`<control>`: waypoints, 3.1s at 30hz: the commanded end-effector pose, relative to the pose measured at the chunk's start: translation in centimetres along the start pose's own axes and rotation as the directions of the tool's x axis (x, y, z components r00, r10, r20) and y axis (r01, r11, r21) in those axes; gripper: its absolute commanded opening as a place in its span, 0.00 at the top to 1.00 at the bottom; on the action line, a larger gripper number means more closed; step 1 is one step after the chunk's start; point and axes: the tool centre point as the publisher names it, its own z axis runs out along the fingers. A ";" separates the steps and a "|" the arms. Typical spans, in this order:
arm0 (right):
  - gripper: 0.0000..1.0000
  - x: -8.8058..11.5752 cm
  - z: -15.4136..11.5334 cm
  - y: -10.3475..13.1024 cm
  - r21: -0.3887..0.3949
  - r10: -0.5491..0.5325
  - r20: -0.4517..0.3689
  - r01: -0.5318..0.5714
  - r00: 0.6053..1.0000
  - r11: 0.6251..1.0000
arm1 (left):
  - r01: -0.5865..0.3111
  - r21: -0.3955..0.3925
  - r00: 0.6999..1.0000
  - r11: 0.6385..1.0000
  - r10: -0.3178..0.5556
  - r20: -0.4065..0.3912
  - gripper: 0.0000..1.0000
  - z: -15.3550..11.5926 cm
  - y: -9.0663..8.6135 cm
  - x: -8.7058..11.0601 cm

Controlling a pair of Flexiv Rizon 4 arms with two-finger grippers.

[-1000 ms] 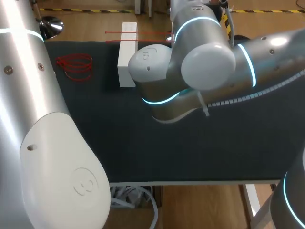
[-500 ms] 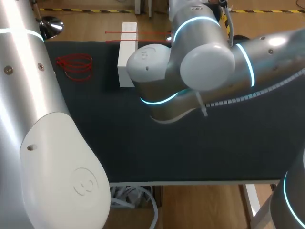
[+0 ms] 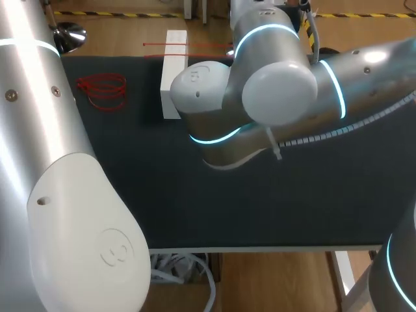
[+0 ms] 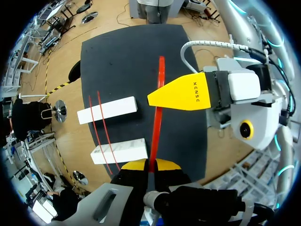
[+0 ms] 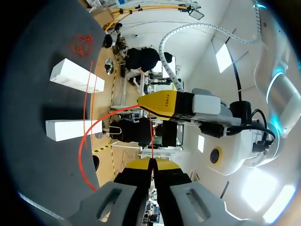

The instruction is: Grab the tape and strap the tape.

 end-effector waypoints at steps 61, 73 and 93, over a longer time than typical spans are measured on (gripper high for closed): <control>1.00 -0.7 -0.8 -1.6 0.006 0.018 0.014 -0.018 1.000 1.000 | 0.001 -0.006 1.000 1.000 -0.001 -0.006 1.00 -0.2 -0.2 -0.2; 1.00 -0.3 0.2 -1.5 0.007 0.020 0.008 -0.020 1.000 1.000 | 0.001 -0.006 1.000 1.000 -0.001 -0.006 1.00 -0.2 -0.2 -0.2; 1.00 -0.5 0.4 -0.4 -0.027 0.019 0.003 -0.019 1.000 0.999 | 0.001 -0.006 1.000 1.000 -0.001 -0.006 1.00 -0.2 -0.2 -0.2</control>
